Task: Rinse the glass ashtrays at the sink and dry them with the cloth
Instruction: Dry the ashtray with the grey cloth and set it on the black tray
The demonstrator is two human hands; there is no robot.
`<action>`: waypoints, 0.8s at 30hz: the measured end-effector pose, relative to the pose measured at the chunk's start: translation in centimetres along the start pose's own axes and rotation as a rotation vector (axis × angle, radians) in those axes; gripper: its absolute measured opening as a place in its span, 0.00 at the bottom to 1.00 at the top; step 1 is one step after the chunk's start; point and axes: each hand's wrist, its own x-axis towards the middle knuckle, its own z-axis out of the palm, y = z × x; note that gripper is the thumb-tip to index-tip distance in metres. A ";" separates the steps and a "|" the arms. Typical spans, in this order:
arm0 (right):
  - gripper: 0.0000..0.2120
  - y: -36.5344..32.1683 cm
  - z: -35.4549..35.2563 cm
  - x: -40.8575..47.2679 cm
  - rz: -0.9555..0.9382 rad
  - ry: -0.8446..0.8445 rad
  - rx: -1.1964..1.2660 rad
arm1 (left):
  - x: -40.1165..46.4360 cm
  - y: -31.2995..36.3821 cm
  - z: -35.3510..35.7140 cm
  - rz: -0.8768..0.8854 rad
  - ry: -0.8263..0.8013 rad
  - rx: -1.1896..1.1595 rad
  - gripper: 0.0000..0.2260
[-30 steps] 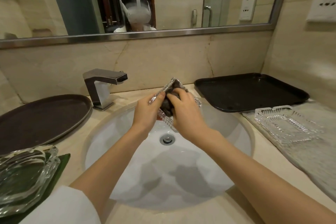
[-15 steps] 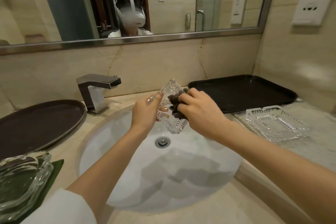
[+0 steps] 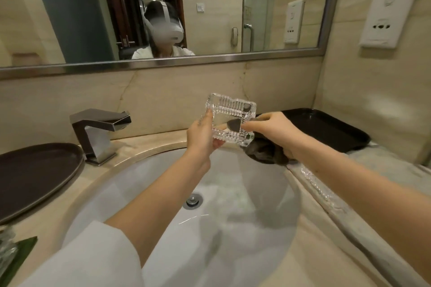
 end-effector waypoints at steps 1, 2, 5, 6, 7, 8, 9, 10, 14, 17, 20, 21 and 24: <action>0.16 -0.2 -0.7 1.0 -0.029 0.056 -0.100 | 0.6 -0.2 0.9 -0.001 -0.008 -0.007 0.13; 0.15 -0.5 -1.4 2.0 -0.040 0.086 -0.184 | 1.3 -0.3 1.7 -0.002 -0.023 -0.010 0.16; 0.08 -1.1 -3.8 5.5 -0.040 0.123 -0.357 | 3.6 -1.1 4.2 0.026 -0.136 0.114 0.24; 0.08 -1.1 -4.7 6.8 -0.047 0.142 -0.401 | 4.5 -1.3 4.8 0.071 -0.181 0.226 0.26; 0.08 -1.0 -5.6 8.1 -0.060 0.160 -0.440 | 5.5 -1.6 5.0 0.127 -0.233 0.339 0.24; 0.11 -0.8 -6.3 9.4 -0.074 0.166 -0.474 | 6.4 -1.8 5.2 0.180 -0.293 0.436 0.21; 0.15 -0.4 -6.9 10.7 -0.078 0.156 -0.498 | 7.3 -2.0 5.2 0.219 -0.347 0.517 0.18; 0.18 -0.1 -7.3 11.7 -0.074 0.132 -0.523 | 8.2 -2.3 5.1 0.251 -0.388 0.590 0.16; 0.20 1.8 -7.1 15.0 -0.039 0.030 -0.613 | 11.2 -4.2 4.6 0.268 -0.390 0.894 0.17; 0.16 3.4 -6.4 16.3 0.005 -0.038 -0.663 | 12.3 -5.3 4.2 0.239 -0.375 1.038 0.30; 0.13 4.4 -6.1 17.1 0.022 -0.071 -0.662 | 12.9 -6.0 3.8 0.239 -0.353 1.080 0.29; 0.13 4.5 -6.0 17.3 0.020 -0.070 -0.649 | 13.1 -6.0 3.7 0.253 -0.342 1.090 0.27; 0.16 4.6 -5.7 17.9 0.025 -0.051 -0.611 | 13.1 -5.6 3.5 0.280 -0.319 1.180 0.21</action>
